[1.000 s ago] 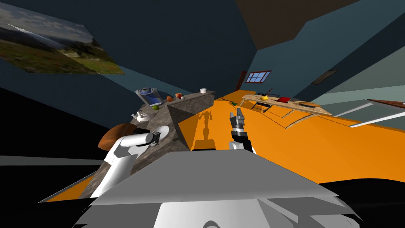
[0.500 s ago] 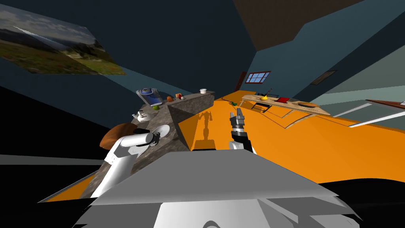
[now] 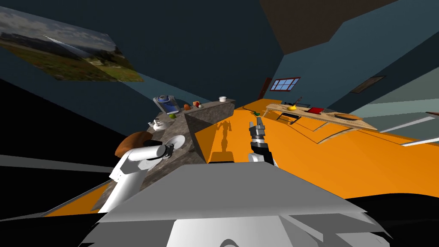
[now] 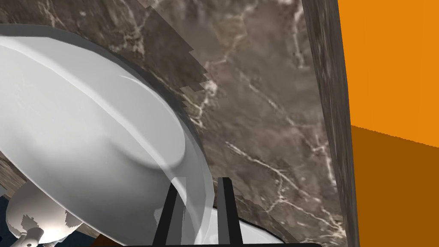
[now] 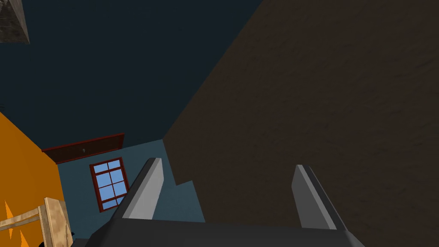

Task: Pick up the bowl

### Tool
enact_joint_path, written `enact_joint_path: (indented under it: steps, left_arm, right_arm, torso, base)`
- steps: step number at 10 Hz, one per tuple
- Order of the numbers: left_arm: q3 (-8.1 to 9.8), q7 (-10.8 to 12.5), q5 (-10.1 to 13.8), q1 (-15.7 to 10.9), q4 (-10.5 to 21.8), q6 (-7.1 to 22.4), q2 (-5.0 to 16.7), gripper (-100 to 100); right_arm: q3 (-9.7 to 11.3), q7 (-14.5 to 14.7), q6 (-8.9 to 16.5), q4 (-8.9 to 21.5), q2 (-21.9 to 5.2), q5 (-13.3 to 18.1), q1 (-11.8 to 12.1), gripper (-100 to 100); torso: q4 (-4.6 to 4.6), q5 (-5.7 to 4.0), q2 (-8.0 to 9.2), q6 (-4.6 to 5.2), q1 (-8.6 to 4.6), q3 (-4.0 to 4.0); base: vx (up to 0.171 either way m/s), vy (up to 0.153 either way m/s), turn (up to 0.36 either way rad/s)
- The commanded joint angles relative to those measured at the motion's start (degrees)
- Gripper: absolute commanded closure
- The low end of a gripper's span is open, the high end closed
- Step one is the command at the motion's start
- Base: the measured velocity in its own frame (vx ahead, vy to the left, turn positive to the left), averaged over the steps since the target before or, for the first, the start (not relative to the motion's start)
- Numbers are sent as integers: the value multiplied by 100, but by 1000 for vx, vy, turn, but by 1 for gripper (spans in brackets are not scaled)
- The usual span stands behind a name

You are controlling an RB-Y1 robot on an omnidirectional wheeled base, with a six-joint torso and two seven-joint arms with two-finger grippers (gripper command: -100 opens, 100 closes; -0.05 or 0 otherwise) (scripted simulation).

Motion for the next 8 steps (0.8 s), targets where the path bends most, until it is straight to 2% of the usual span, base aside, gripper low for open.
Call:
enact_joint_path:
  steps: [1, 6, 7, 8]
  left_arm:
    - [2, -29, 59, 102, -220, 68, -15, 100]
    - [-17, -92, 195, 461, -918, 275, -102, 100]
    - [-13, -91, 182, 410, -801, 227, -87, 100]
    - [-13, -93, 186, 416, -817, 241, -88, 0]
  right_arm:
    - [0, 0, 0, 0, 0, 0, 0, 0]
    - [0, 0, 0, 0, 0, 0, -1, 0]
    - [0, 0, 0, 0, 0, 0, -1, 0]
    - [1, 0, 0, 0, 0, 0, -1, 0]
  torso:
    - [0, 0, 0, 0, 0, 0]
    - [5, -5, 11, 2, -6, 8]
    - [7, -7, 14, 2, -8, 10]
    - [8, -7, 22, 6, -8, 14]
  base:
    - [94, 20, 98]
    - [68, 3, 107]
    - [25, -3, 22]
    - [0, 0, 0]
